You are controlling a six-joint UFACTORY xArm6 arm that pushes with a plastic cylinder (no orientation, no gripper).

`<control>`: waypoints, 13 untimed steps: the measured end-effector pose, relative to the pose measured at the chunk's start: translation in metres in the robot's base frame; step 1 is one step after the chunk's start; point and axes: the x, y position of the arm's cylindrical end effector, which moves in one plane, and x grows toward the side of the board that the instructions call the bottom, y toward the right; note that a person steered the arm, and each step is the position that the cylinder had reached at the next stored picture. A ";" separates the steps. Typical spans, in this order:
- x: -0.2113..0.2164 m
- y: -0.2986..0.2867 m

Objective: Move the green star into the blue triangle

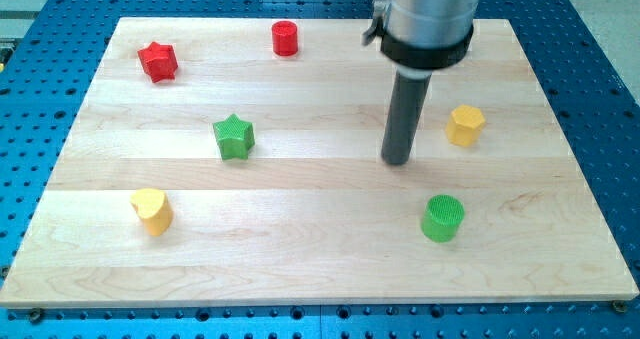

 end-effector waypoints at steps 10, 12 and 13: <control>-0.155 -0.001; -0.184 0.040; -0.157 0.009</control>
